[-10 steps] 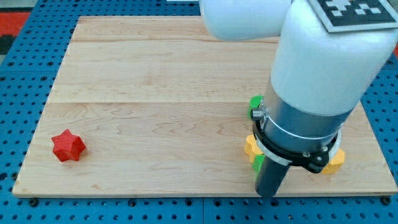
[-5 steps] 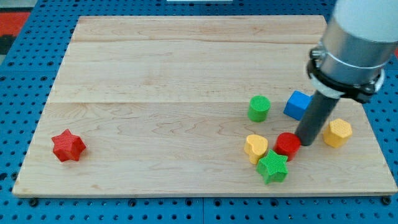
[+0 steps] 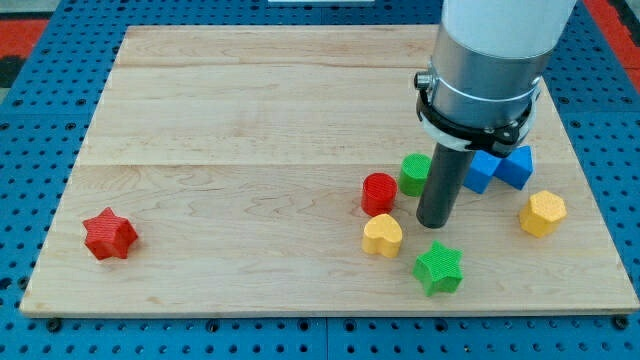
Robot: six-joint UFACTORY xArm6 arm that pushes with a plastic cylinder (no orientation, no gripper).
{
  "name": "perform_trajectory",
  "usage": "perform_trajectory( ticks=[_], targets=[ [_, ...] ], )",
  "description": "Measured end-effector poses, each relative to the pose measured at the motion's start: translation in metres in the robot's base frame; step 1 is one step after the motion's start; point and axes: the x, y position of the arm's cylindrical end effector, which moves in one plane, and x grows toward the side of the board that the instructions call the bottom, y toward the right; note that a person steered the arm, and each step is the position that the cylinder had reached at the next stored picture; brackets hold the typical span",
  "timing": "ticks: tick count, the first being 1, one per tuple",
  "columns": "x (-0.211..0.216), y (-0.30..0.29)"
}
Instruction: Push the red circle closer to the red star
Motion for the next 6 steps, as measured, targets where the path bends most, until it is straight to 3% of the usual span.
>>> perform_trajectory(
  ticks=[2,3,4,5,6],
  targets=[
    [-0.044,-0.105],
    [-0.045,-0.192],
    [-0.043,-0.242],
    [-0.046,-0.149],
    [-0.034,-0.195]
  ],
)
